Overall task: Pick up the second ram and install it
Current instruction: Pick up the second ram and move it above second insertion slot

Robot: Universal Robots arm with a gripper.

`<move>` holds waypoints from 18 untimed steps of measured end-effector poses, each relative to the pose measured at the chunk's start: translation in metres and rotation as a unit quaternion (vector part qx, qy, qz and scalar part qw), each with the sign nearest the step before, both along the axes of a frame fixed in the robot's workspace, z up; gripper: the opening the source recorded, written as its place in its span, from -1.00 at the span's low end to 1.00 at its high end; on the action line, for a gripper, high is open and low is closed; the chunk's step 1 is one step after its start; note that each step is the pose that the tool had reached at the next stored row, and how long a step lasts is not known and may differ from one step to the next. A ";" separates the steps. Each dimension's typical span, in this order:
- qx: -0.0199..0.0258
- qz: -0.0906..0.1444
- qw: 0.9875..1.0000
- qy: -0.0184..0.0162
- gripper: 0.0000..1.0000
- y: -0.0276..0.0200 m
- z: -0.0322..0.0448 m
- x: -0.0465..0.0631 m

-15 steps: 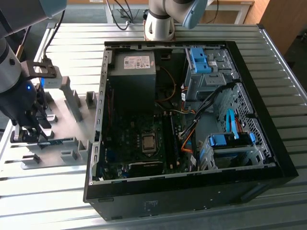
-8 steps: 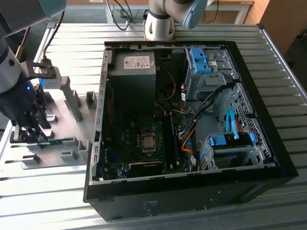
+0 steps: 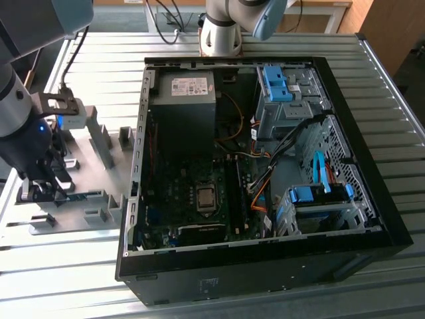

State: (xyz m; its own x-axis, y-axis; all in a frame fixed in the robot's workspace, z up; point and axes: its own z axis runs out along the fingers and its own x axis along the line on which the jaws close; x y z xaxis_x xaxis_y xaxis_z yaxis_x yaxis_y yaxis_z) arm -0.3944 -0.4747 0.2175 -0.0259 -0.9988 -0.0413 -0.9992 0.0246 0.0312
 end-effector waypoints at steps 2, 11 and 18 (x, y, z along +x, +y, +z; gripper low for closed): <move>0.000 0.000 1.000 0.000 -0.24 -0.0009 -0.0034 0.000; 0.000 0.003 1.000 0.000 -0.24 -0.0024 -0.0096 0.000; 0.000 0.004 1.000 0.000 -0.26 -0.0025 -0.0099 0.000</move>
